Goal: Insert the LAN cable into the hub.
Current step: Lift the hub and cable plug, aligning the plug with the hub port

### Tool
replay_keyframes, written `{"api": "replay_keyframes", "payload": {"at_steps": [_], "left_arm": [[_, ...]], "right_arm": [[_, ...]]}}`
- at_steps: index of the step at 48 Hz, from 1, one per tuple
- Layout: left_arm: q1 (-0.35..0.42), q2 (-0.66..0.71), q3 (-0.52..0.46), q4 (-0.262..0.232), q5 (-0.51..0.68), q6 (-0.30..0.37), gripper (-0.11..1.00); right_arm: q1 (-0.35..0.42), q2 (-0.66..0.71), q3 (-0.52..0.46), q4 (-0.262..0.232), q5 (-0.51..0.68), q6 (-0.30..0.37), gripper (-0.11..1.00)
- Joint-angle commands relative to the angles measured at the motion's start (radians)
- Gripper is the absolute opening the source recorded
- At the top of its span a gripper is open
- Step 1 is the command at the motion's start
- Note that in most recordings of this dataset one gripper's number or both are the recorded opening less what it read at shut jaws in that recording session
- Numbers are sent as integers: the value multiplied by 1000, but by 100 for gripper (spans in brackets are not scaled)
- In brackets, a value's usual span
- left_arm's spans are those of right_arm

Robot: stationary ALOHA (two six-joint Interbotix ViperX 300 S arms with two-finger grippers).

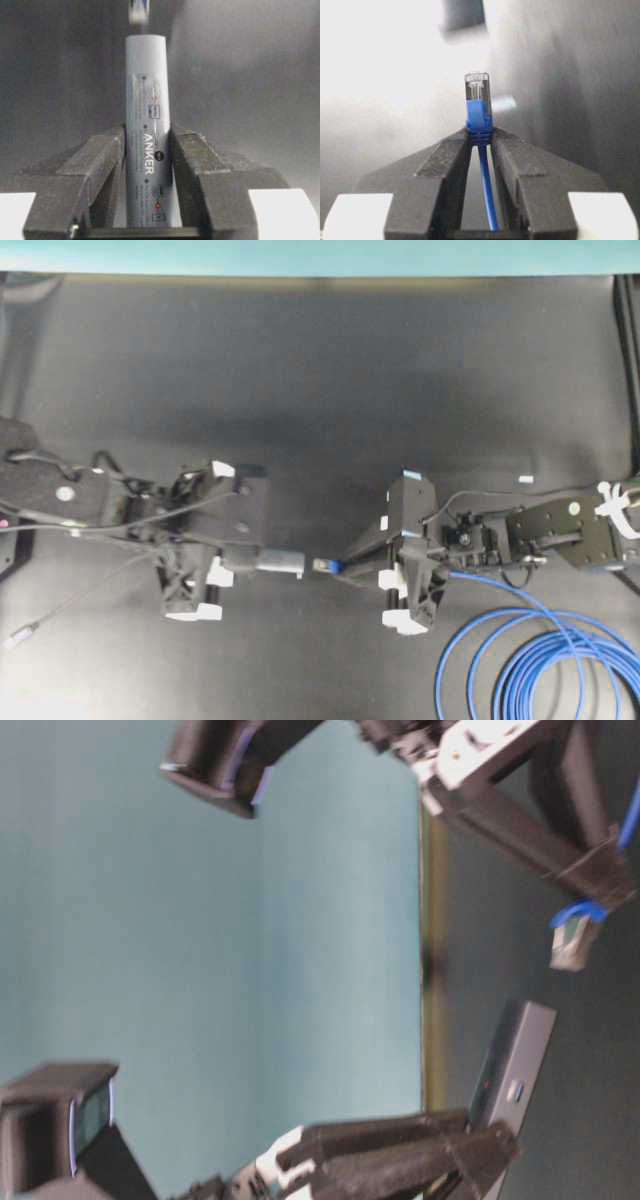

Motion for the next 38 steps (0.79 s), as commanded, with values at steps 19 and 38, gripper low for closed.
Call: {"api": "replay_keyframes", "payload": {"at_steps": [19,38], "left_arm": [[3,8,-40,3,17,6,29],[-3,20,-58,3,44,40,29]], "right_arm": [[9,-12,-35,2,-17,0,12],[-12,-6,-51,2,-3,-12,12]]}}
